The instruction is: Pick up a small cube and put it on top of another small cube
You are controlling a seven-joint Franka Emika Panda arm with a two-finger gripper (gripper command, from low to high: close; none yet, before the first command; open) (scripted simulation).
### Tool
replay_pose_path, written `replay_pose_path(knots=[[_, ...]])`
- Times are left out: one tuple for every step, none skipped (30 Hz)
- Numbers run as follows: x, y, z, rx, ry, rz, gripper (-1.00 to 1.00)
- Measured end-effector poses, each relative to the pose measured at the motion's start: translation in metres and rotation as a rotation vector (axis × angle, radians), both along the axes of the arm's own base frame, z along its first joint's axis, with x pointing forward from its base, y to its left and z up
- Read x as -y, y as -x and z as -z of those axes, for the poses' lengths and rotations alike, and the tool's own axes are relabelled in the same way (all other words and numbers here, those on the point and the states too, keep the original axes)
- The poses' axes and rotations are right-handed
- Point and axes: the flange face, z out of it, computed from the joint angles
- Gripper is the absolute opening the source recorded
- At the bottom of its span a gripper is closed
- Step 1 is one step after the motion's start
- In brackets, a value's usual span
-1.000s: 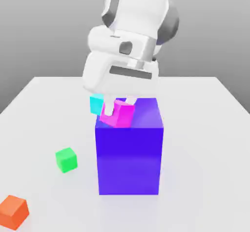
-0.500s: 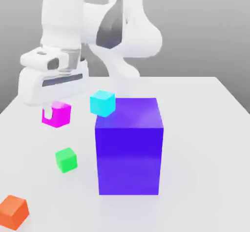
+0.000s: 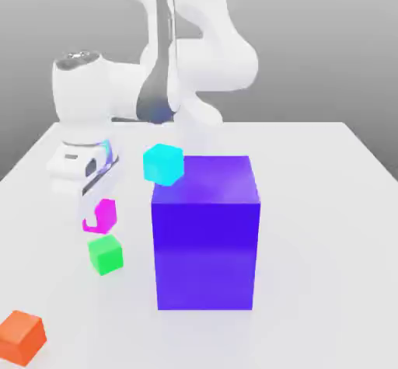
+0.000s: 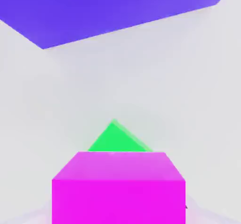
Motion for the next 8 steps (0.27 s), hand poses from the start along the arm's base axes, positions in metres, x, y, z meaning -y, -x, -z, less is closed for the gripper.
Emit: replay_pose_path(knots=[[-0.0005,0.0004,0.0084,0.0,-0.002,0.0,-1.0],[-0.0006,0.0004,0.0085,-0.001,-0.003,0.0,-1.0],[-0.0006,0.0005,0.0086,-0.002,-0.003,0.0,1.0],[-0.0006,0.0005,0.0086,-0.002,-0.003,0.0,1.0],[-0.0006,0.0005,0.0086,-0.002,-0.003,0.0,1.0],[-0.0006,0.0005,0.0086,-0.002,-0.003,0.0,1.0],[-0.0006,0.0005,0.0086,-0.002,-0.003,0.0,1.0],[-0.0006,0.0005,0.0086,-0.002,-0.003,0.0,1.0]])
